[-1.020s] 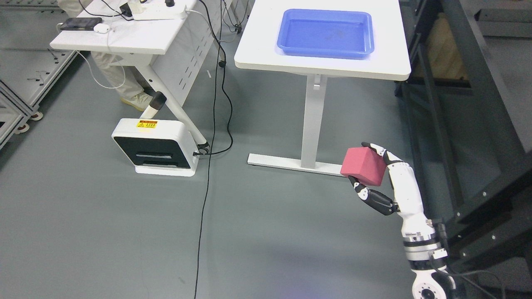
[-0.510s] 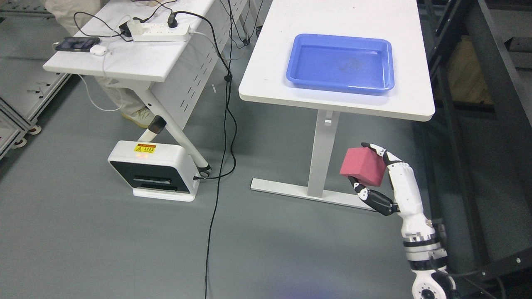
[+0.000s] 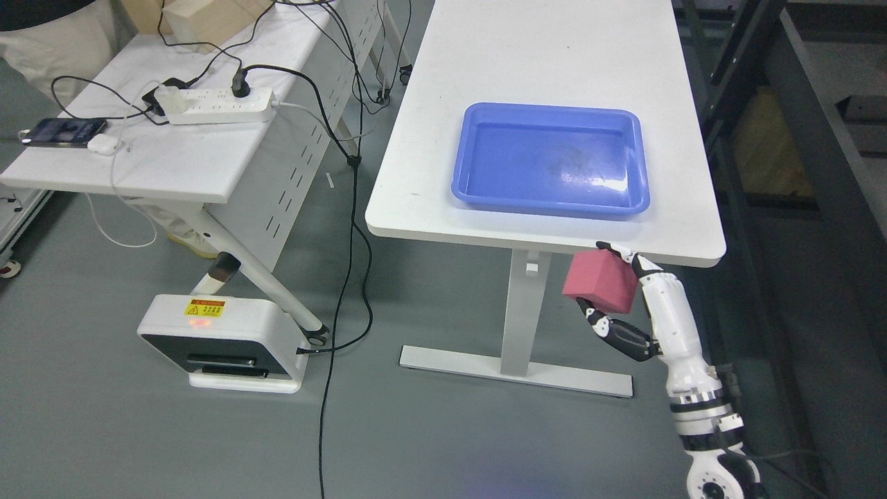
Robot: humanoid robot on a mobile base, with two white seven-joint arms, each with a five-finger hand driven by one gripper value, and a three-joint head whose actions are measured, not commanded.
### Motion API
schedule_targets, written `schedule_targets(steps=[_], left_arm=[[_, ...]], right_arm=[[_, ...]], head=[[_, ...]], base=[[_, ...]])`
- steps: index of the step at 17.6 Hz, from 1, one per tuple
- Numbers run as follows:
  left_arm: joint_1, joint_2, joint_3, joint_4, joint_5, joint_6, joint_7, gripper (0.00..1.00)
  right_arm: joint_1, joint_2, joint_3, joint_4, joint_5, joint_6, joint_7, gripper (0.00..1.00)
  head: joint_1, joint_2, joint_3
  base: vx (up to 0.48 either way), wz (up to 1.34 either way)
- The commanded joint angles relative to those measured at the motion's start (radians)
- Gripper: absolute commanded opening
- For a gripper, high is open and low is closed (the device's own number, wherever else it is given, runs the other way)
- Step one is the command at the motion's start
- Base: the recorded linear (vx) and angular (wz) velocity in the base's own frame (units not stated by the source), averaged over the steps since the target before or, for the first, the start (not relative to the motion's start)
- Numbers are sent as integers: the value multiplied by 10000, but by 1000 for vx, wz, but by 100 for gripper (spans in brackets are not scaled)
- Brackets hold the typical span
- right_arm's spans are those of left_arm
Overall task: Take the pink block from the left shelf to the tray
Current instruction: 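Lower the pink cube into the blue tray with the right hand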
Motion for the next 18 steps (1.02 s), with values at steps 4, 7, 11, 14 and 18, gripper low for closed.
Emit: schedule_targets(steps=[4,7,11,14,18], left_arm=[[-291,175,0,-174,0,-4,7,100],[-291,175,0,-174,0,-4,7,100],[-306,175,0,-174,0,-4,7,100],[-306,175,0,-174,0,-4,7,100],[-291,175,0,-174,0,-4,7,100]], right_arm=[[-99,-174,123,-1,39,76,487,4],[-114,-174,215,-1,100,76,871,4],[-160,-174,475,14,835,122,933,4],[-160,-174,797,-1,1372,168,1055,4],[-145,-174,1012,14,2093,184,1255,4]], head=[[0,0,0],[0,0,0],[0,0,0],[0,0,0],[0,0,0]], base=[[313,-20],[300,14],[267,-28],[235,-62],[175,-16]])
